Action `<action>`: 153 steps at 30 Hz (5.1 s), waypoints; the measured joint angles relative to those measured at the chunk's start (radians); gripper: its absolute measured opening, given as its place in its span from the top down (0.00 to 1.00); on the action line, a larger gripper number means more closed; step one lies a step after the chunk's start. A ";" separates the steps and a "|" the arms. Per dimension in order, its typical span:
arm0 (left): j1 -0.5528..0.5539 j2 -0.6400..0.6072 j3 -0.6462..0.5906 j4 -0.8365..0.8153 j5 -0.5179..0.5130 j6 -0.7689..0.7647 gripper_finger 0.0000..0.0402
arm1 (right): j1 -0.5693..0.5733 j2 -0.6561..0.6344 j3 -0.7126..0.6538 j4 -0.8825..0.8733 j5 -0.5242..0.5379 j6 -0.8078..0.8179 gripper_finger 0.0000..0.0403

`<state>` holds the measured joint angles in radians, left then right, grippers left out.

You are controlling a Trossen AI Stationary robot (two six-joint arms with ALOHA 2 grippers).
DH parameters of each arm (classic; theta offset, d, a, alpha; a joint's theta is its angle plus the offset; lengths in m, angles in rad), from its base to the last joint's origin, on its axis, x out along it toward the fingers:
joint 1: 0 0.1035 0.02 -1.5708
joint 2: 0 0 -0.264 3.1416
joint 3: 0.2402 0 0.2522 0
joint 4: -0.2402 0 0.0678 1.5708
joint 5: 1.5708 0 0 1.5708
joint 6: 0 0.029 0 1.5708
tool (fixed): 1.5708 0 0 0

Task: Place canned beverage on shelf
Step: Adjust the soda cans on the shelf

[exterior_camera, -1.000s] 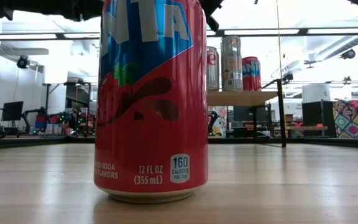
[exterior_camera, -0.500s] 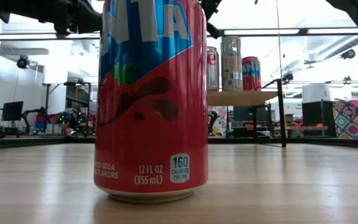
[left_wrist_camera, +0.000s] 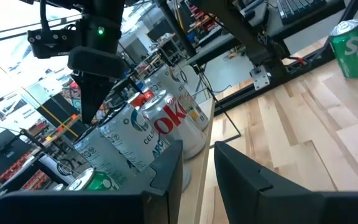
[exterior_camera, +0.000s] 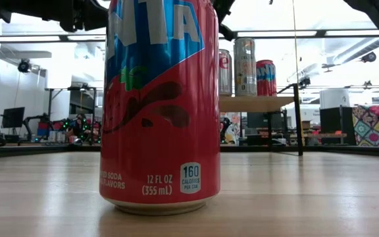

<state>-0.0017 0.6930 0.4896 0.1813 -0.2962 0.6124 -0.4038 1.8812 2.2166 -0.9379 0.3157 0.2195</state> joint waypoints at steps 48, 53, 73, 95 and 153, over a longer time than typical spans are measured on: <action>0.000 -0.001 0.001 0.003 0.000 -0.019 0.81 | 0.087 -0.008 0.066 -0.036 -0.001 -0.002 0.98; 0.000 -0.001 0.001 0.004 0.000 -0.023 0.81 | 0.150 -0.010 0.081 -0.108 -0.002 0.035 0.98; 0.000 -0.001 0.001 0.006 0.000 -0.027 0.81 | 0.194 0.002 0.052 -0.175 0.123 0.070 0.98; 0.000 -0.001 0.001 0.005 0.000 -0.027 0.81 | 0.194 -0.002 0.056 -0.167 0.133 0.059 0.98; -0.001 -0.001 0.003 0.012 0.000 -0.034 0.81 | 0.190 -0.007 0.049 -0.245 0.156 0.046 0.98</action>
<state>-0.0029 0.6922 0.4931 0.1932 -0.2962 0.5787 -0.2142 1.8740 2.2655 -1.1826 0.4713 0.2654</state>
